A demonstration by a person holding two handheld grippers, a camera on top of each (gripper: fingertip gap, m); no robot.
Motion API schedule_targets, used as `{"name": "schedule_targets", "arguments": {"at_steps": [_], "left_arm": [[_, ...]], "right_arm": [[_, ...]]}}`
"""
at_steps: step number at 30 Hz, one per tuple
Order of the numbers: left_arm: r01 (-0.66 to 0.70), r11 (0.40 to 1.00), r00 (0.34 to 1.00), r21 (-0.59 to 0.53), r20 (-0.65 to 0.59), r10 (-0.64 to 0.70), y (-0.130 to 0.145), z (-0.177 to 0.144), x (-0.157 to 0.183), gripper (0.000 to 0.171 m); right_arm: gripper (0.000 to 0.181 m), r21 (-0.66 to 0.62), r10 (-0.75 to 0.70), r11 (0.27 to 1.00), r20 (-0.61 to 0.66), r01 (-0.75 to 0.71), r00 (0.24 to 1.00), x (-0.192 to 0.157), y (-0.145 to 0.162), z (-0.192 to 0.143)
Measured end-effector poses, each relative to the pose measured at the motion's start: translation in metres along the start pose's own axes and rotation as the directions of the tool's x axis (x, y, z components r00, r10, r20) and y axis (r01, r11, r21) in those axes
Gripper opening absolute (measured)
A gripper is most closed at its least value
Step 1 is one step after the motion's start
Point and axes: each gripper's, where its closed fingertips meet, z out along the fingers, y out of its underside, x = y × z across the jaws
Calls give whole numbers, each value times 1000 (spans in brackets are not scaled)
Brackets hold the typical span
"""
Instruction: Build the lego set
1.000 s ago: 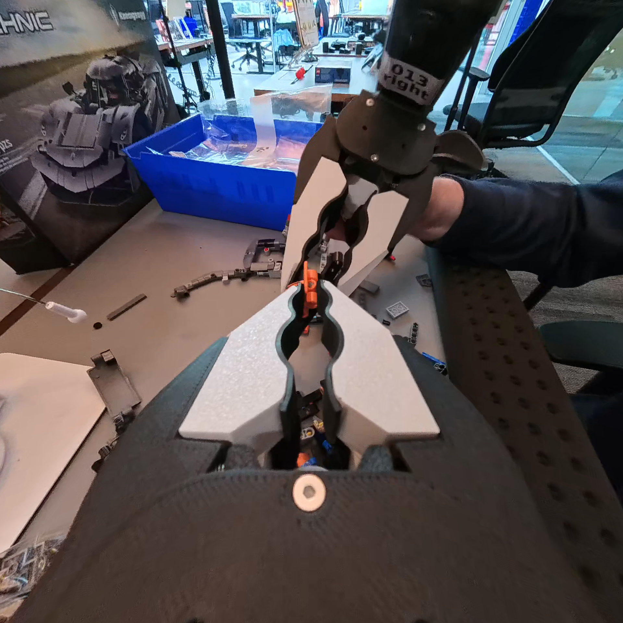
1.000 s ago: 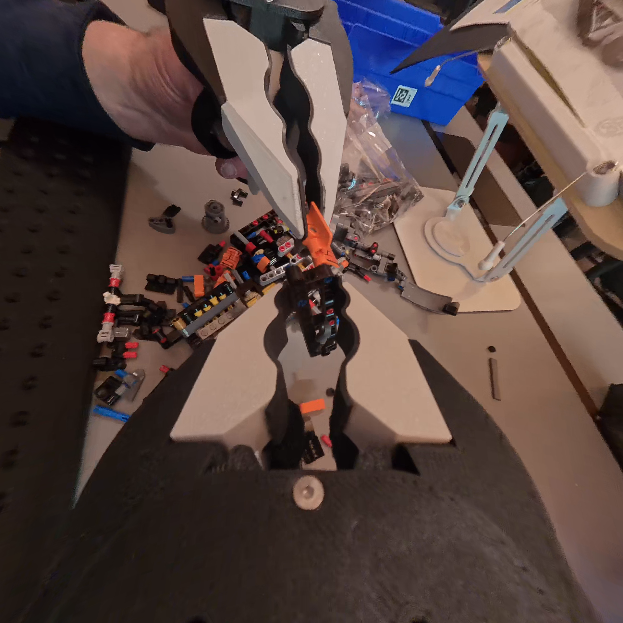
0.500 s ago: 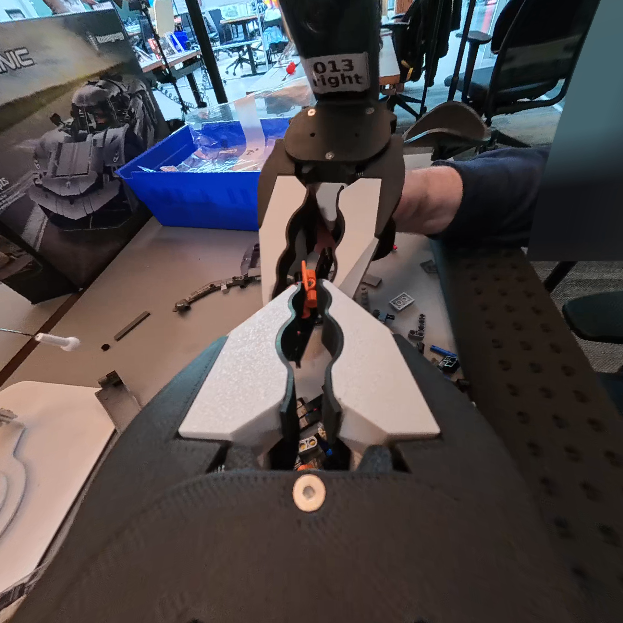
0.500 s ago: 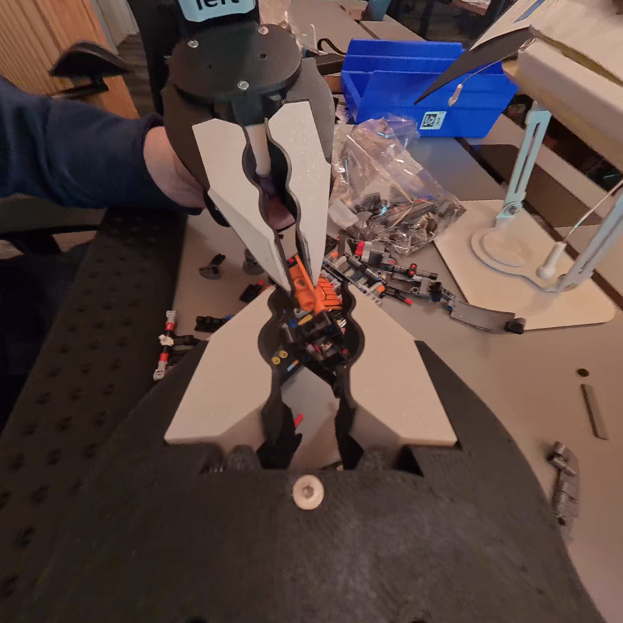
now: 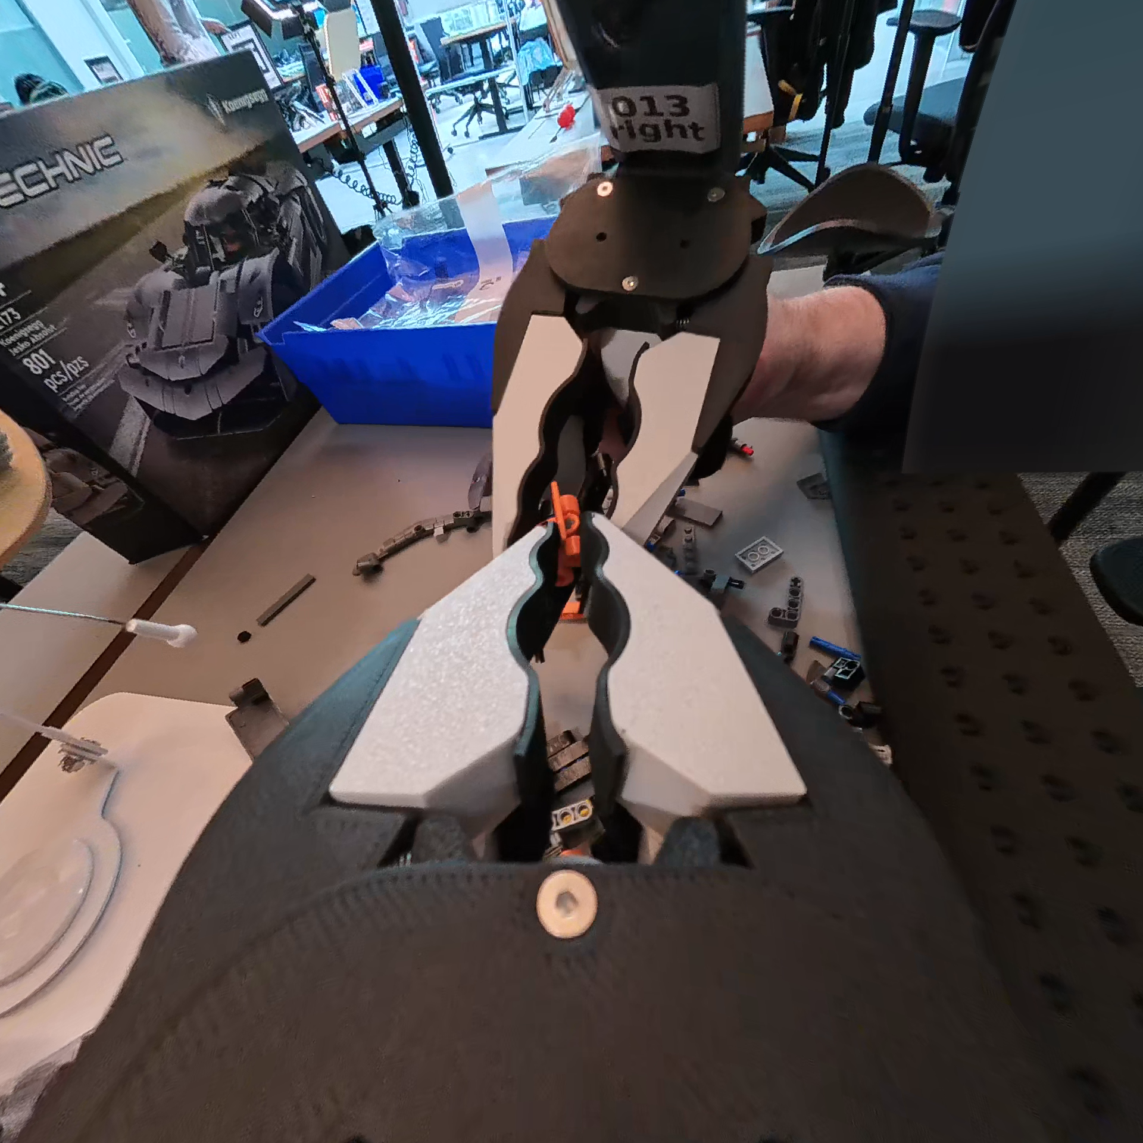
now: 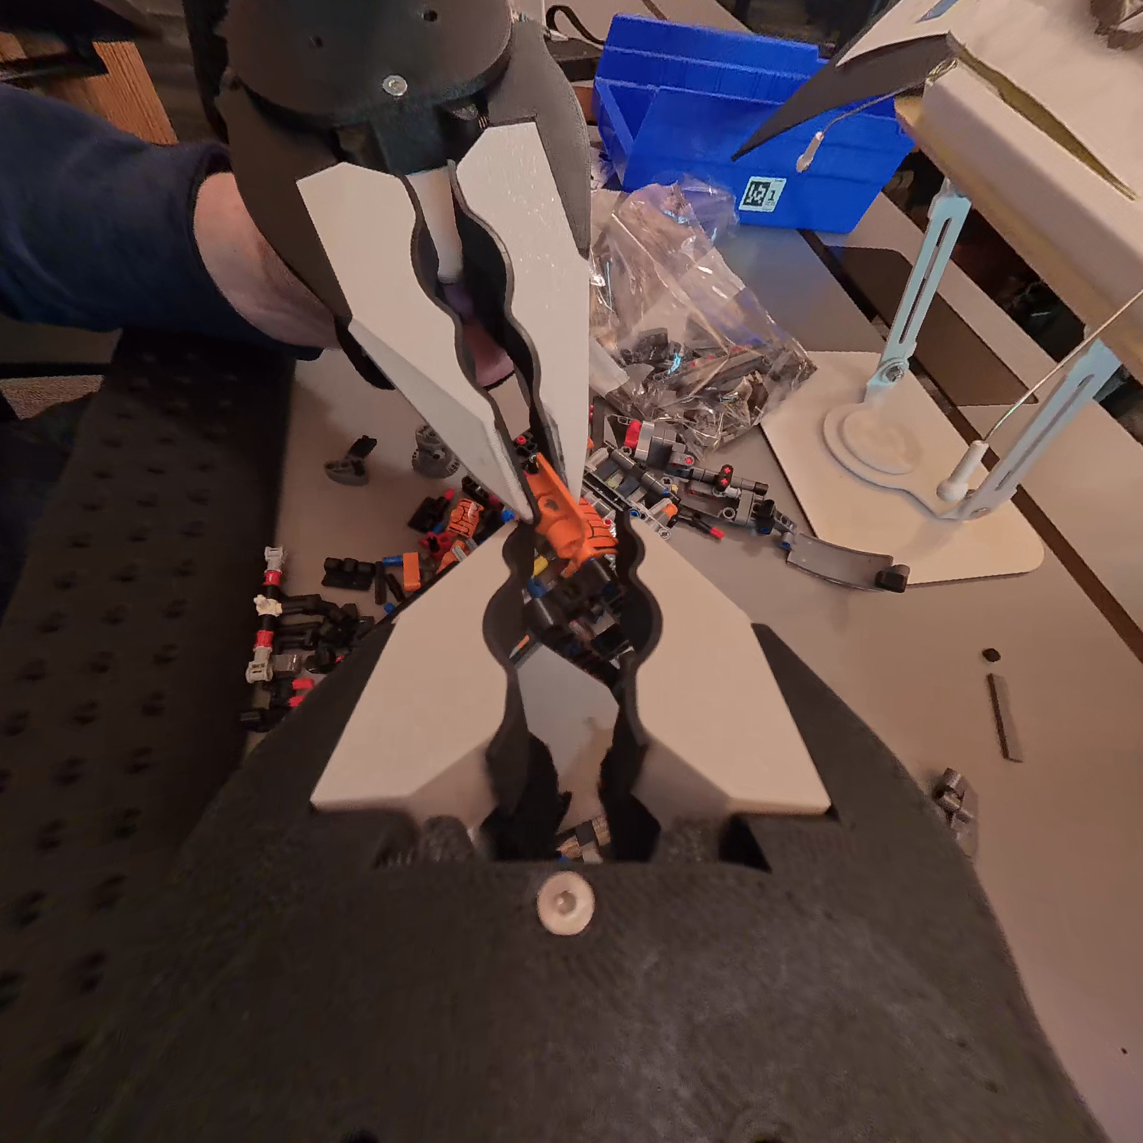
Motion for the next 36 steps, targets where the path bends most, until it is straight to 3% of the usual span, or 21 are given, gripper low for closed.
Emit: {"name": "schedule_targets", "arguments": {"at_steps": [10,11,13,14,16,17,20,28,33,36], "left_arm": [[142,987,989,75,-51,-138,-10,-6,-5,2],[172,970,985,169,-26,-170,-23,-15,-14,2],[270,895,960,355,-34,-277,-54,-63,-46,2],[246,904,963,351,19,-270,-50,-75,-57,3],[257,945,965,202,-2,-262,-16,-59,-48,3],[240,959,970,152,-4,-243,-5,-48,-42,3],[135,988,990,-68,-22,-137,21,-24,-28,4],[-30,918,998,-395,-66,4,86,21,5,7],[1,926,999,-377,-38,-17,82,29,4,31],[-24,957,1000,-290,6,27,60,28,-1,32]], "right_arm": [[22,-11,-66,998,-74,65,995,2,-6,-2],[22,-38,-73,997,-80,70,994,3,-1,-1],[22,-232,-158,964,-124,126,980,12,37,7],[22,-223,-143,968,-100,118,985,7,40,11],[22,-77,-86,994,-60,81,995,-4,6,7],[22,-70,-102,993,-79,97,992,-2,1,5],[22,-103,-58,993,-76,50,995,8,18,1],[23,41,57,997,12,-58,998,13,9,-21],[23,46,73,996,46,-75,996,11,12,-19],[23,88,93,991,75,-100,993,9,6,-21]]}}
